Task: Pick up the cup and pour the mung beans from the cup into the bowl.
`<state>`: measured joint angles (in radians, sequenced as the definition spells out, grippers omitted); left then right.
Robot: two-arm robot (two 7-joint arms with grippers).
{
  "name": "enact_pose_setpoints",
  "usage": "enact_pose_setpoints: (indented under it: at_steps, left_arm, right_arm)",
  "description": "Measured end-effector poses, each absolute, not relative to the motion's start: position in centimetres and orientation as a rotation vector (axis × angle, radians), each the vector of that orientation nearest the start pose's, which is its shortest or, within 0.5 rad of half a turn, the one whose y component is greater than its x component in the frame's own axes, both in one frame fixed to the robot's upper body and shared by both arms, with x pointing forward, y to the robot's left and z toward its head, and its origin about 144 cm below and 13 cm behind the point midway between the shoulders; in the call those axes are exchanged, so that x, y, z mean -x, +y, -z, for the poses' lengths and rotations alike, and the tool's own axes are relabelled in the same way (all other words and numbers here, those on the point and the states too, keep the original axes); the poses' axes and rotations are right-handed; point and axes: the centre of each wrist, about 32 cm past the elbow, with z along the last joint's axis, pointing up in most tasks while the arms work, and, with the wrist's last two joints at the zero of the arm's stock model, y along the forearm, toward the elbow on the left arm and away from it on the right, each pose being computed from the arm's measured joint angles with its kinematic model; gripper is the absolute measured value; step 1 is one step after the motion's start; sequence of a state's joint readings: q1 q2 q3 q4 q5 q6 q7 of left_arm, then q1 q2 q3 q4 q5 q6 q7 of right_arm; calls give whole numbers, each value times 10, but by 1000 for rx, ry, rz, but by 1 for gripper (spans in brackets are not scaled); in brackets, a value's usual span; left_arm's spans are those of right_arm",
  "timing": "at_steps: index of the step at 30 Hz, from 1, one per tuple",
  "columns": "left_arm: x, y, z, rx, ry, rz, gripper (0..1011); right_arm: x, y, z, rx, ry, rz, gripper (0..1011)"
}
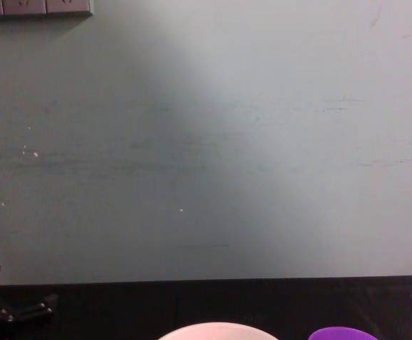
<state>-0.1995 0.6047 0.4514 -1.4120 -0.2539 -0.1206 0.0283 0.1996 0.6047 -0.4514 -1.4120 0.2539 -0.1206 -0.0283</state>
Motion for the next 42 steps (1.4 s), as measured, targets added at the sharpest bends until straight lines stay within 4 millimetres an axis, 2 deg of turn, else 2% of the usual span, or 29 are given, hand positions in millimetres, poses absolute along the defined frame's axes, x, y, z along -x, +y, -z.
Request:
enact_pose_setpoints:
  at_steps: [42]
  left_arm:
    - [-489, 310, -1140, -304, -285, -1248, 1000]
  right_arm:
    - [-489, -310, -1140, 304, -285, 1248, 1004]
